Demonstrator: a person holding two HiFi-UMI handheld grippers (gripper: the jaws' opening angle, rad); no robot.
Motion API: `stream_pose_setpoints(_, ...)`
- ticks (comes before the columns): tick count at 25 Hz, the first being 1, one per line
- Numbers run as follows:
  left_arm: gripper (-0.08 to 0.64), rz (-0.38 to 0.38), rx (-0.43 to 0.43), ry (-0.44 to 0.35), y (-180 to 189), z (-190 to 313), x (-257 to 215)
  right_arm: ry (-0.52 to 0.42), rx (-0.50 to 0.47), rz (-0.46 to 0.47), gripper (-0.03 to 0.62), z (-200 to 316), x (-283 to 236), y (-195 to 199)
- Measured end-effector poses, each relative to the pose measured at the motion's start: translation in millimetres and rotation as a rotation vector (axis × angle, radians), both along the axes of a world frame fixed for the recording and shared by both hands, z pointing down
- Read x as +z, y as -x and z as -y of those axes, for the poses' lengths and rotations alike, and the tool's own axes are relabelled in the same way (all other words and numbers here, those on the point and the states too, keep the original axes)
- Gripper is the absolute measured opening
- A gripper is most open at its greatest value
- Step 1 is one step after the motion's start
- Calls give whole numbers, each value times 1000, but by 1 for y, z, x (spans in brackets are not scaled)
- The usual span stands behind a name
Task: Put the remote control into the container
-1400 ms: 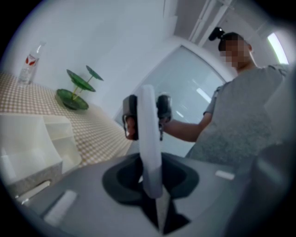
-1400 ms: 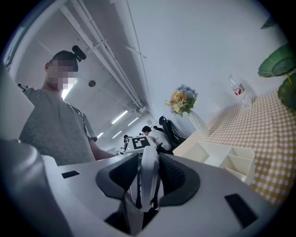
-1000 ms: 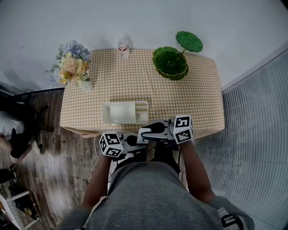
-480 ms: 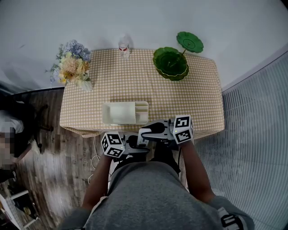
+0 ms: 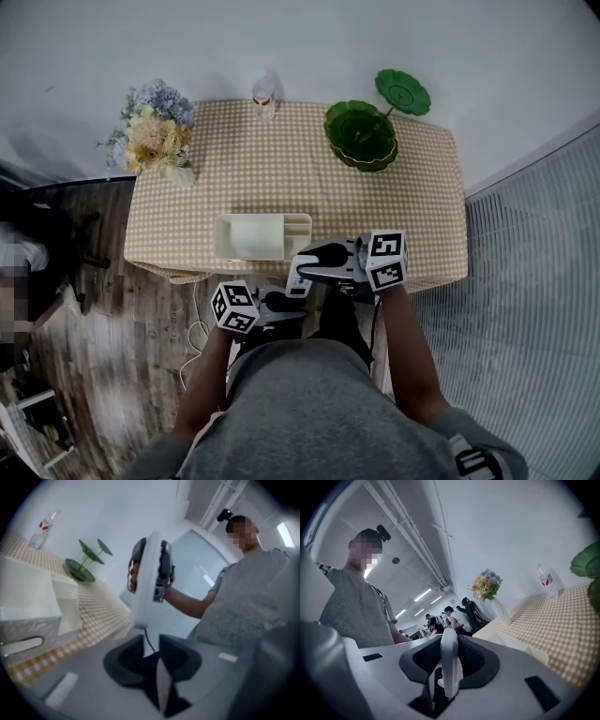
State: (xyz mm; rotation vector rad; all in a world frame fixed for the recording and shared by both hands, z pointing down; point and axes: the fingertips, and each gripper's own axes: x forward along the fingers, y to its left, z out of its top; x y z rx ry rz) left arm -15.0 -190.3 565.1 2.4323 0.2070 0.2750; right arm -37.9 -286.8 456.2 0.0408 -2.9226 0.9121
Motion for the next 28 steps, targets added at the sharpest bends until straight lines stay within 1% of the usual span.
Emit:
stream_pose_setpoints(1, 29, -15, -16, 7, 1, 1, -1, -6, 6, -9, 114, 4, 2, -2)
stream_pose_setpoints(2, 0, -31, -30, 19, 2, 3, -3, -10, 13, -16, 114, 9, 4, -4)
stream_pose_setpoints(4, -1, -45, -38, 39, 4, 4, -4, -16, 22, -32, 114, 19, 8, -7)
stream_pose_setpoints(8, 0, -16, -30, 49, 6, 1, 0, -15, 25, -72, 114, 34, 21, -11)
stream_pose_setpoints(14, 0, -14, -45, 73, 12, -2, 2, -29, 28, -120, 114, 56, 43, -10)
stream_pose_setpoints(19, 0, 8, -48, 100, 15, -7, 14, -67, 7, -231, 114, 66, 75, -3)
stream_pose_setpoints(24, 0, 6, -47, 137, 16, -12, 21, -117, 34, -224, 114, 80, 82, 2)
stream_pose_setpoints(28, 0, 17, -47, 155, 17, -14, 28, -117, 16, -262, 114, 86, 96, 3)
